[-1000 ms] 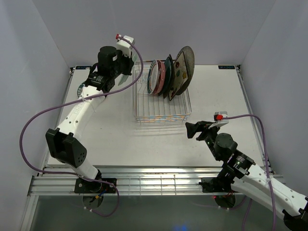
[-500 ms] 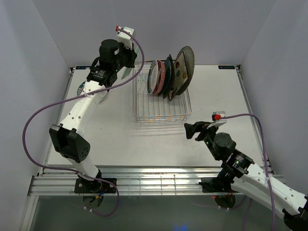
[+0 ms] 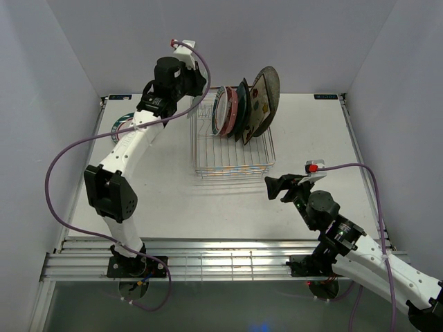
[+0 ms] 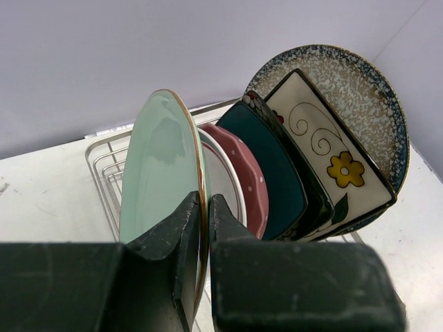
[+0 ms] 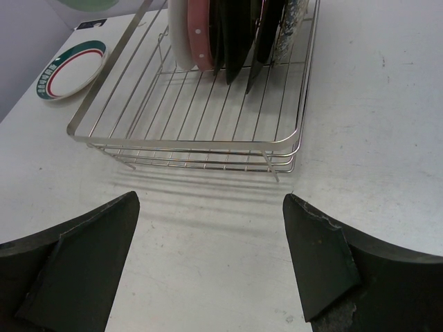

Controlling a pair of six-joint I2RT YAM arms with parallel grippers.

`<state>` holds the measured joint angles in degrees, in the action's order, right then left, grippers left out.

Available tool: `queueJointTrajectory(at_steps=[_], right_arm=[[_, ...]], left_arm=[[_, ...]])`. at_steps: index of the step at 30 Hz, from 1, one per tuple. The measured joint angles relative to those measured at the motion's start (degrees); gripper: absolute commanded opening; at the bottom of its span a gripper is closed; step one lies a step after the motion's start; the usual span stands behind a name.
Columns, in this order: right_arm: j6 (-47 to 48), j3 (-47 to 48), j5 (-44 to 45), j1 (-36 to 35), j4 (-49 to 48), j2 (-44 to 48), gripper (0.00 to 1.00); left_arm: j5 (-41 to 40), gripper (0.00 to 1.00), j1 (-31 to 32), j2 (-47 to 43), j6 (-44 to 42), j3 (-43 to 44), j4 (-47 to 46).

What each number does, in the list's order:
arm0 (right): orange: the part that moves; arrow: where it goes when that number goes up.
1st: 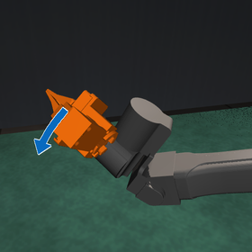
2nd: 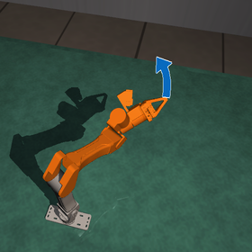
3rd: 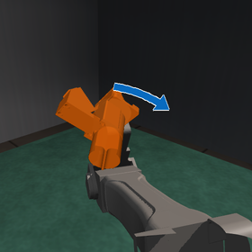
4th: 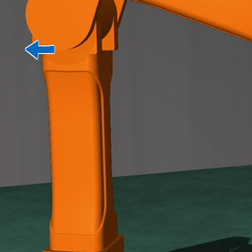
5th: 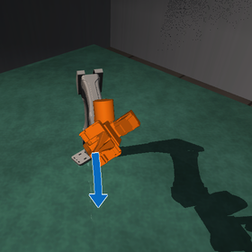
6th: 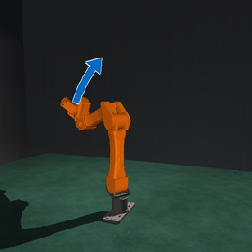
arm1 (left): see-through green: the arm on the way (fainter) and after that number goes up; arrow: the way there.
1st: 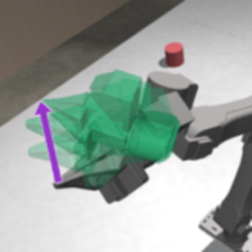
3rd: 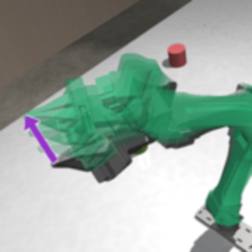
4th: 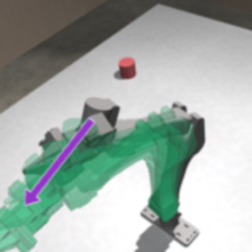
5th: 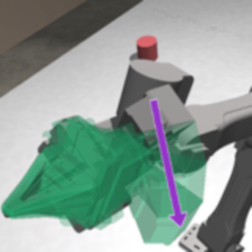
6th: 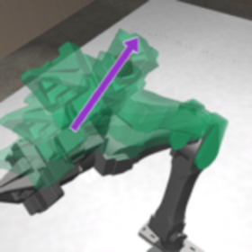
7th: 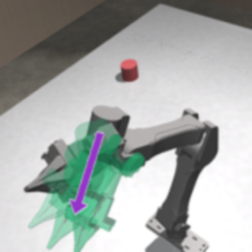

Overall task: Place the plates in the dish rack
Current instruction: Insert the plate into the dish rack.

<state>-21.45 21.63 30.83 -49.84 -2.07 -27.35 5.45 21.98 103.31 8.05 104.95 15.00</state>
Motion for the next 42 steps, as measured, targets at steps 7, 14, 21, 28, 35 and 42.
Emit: queueJointTrajectory(at_steps=[7,14,21,28,35,42], right_arm=[[0.2,0.0,0.0,0.0,-1.1,0.0,0.90],[0.3,-0.4,0.0,0.0,-1.2,0.3,0.90],[0.4,-0.9,0.0,0.0,-1.2,1.2,0.90],[0.5,-0.9,0.0,0.0,-1.1,1.3,0.90],[0.5,-0.9,-0.2,0.0,-1.1,1.8,0.90],[0.5,-0.9,-0.2,0.0,-1.1,1.9,0.90]], left_arm=[[0.1,0.00,0.5,3.4,3.6,3.4,0.0],[-2.1,0.00,3.1,5.5,5.3,5.3,-0.9],[-3.0,0.00,4.3,5.5,8.8,3.3,-4.1],[-7.5,0.00,4.2,5.4,11.2,-0.5,-6.7],[-12.1,0.00,4.0,4.6,15.0,-7.1,-8.5],[-12.8,0.00,3.9,4.6,16.4,-7.2,-9.9]])
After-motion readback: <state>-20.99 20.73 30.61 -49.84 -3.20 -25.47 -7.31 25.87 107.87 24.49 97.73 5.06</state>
